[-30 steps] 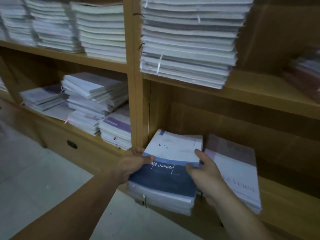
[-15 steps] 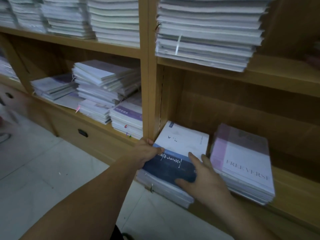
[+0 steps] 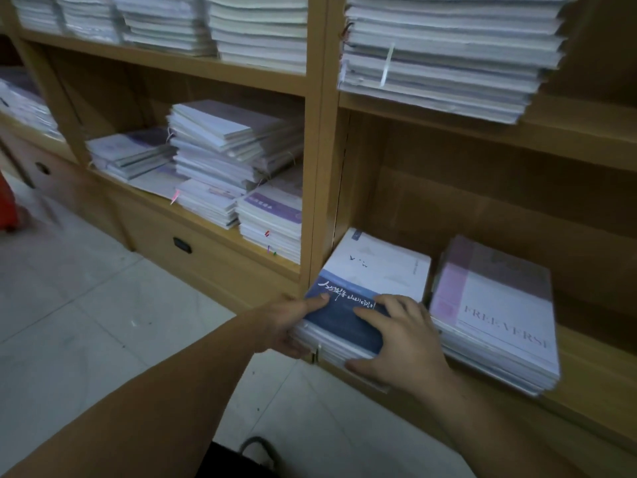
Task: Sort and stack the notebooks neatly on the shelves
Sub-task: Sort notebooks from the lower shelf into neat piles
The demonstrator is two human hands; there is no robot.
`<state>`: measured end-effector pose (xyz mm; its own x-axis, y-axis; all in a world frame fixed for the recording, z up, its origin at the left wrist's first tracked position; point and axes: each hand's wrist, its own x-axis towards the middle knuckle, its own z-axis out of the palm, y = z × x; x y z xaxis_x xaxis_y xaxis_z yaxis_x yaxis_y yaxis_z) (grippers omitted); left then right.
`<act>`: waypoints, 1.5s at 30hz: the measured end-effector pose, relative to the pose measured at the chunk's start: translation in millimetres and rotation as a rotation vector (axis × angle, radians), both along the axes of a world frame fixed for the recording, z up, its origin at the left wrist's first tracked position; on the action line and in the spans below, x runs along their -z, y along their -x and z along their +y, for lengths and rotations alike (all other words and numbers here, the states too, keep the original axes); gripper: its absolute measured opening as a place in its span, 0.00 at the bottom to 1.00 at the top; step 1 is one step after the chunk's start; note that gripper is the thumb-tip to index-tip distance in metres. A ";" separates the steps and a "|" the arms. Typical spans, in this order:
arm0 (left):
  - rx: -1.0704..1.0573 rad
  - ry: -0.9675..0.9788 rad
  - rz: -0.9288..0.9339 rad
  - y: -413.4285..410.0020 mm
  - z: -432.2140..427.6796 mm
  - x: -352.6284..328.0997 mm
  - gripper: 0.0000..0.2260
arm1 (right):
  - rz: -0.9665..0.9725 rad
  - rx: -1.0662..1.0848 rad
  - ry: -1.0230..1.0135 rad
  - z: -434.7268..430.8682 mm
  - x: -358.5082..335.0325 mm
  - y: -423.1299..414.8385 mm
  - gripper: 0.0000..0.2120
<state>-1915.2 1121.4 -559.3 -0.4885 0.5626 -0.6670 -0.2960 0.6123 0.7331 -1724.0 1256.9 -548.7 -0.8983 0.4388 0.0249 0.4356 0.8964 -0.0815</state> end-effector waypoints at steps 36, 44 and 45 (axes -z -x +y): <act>-0.359 -0.276 -0.020 -14.3 56.8 26.4 0.07 | 0.142 0.315 0.004 70.6 -7.6 25.4 0.25; -0.361 -0.335 -0.036 -13.2 65.9 29.4 0.08 | 0.089 0.321 0.037 71.3 -7.0 21.6 0.27; -0.363 -0.345 -0.032 -12.3 66.8 29.7 0.09 | 0.078 0.322 0.026 71.1 -6.9 23.0 0.26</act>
<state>-1902.9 1188.2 -589.1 -0.6760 0.5505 -0.4899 -0.4708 0.1888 0.8618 -1747.0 1328.0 -541.8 -0.7094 0.7009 0.0737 0.6875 0.7112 -0.1468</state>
